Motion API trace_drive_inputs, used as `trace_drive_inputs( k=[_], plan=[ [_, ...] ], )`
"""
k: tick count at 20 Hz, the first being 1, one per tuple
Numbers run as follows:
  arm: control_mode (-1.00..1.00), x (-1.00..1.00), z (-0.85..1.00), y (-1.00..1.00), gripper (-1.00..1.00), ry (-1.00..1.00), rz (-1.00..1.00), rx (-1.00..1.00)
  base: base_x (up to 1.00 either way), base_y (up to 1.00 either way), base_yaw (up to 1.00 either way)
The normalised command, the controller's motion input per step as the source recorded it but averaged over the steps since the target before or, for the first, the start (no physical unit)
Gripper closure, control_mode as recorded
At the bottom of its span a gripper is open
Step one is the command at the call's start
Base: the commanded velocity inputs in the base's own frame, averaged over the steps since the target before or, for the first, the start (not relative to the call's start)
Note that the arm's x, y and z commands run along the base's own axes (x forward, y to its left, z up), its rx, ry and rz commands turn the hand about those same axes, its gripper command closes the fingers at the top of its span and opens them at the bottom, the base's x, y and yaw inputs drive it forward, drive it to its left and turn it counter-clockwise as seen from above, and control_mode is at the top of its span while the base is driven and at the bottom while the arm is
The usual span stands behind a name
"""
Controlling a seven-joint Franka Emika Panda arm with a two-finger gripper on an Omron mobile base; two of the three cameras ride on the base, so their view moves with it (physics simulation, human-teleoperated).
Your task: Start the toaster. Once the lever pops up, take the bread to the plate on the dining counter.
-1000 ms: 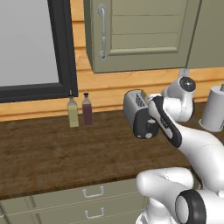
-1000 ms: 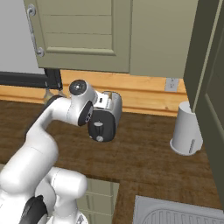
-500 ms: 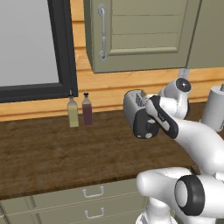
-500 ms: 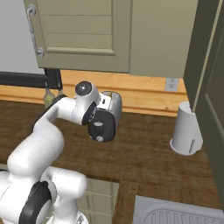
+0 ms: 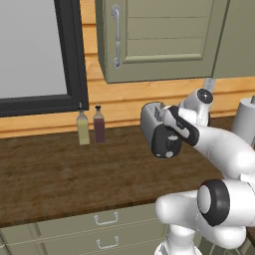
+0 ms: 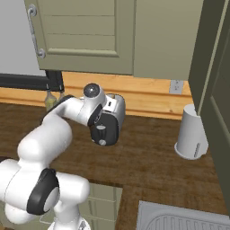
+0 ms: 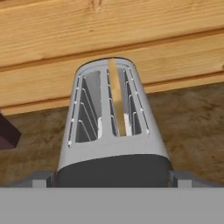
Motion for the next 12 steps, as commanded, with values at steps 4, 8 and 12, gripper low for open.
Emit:
trace_drive_inputs(
  k=[4, 8, 12],
  plan=[
    [-1.0, 0.24, -0.17, -0.04, -1.0, 0.0, 0.0, 0.0, 0.0, 0.0, 0.0],
    [-1.0, 0.18, -0.18, -0.11, -1.0, 0.0, 0.0, 0.0, 0.0, 0.0, 0.0],
    [-1.0, 0.18, -0.13, -0.11, -1.0, 0.0, 0.0, 0.0, 0.0, 0.0, 0.0]
  ],
)
